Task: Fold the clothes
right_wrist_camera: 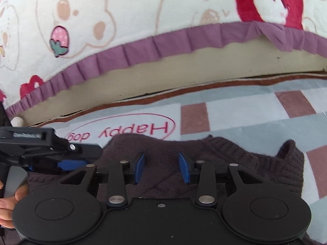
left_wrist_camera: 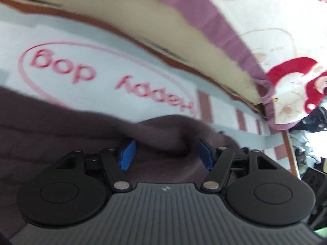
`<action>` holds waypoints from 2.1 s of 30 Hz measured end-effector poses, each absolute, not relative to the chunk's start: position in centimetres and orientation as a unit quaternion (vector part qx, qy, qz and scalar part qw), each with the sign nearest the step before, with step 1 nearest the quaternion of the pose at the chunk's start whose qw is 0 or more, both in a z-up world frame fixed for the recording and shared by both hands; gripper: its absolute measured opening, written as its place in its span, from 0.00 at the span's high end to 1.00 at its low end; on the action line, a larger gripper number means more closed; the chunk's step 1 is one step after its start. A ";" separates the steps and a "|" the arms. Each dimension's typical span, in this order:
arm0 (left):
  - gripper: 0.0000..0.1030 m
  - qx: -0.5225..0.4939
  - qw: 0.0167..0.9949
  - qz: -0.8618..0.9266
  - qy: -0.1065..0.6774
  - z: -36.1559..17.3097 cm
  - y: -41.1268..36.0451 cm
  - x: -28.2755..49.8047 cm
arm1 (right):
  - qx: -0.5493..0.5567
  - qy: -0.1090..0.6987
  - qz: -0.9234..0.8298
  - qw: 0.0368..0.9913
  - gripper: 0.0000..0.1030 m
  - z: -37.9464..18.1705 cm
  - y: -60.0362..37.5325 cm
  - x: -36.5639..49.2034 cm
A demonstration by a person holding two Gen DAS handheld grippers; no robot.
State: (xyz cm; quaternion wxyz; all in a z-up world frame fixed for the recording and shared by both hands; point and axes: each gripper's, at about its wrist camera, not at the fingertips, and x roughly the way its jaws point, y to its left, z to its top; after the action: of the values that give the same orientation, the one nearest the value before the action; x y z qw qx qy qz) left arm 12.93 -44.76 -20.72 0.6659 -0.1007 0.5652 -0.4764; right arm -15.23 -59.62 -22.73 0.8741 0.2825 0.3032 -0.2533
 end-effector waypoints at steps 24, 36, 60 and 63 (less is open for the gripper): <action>0.87 -0.118 0.727 -0.460 0.496 -16.5 -44.9 13.5 | 0.514 0.180 -0.296 0.785 0.53 -23.4 -65.0 -23.2; 0.61 0.215 0.797 -0.419 0.378 -15.9 -46.4 4.0 | 0.569 0.104 -0.294 0.761 0.48 -21.8 -64.2 -28.7; 0.34 0.205 0.739 -0.521 0.374 -14.6 -36.1 -3.6 | 0.625 0.320 -0.246 0.668 0.50 -26.7 -67.5 -35.0; 0.34 0.192 0.740 -0.521 0.378 -15.2 -35.9 -2.9 | 0.617 0.315 -0.214 0.689 0.76 -27.3 -67.4 -33.7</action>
State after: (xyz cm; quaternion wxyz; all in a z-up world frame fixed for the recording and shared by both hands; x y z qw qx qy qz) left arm -2.87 -35.91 -15.20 0.7405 0.1924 0.3784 -0.5211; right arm -33.69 -67.35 -27.28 0.6889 0.6167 0.3153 -0.2137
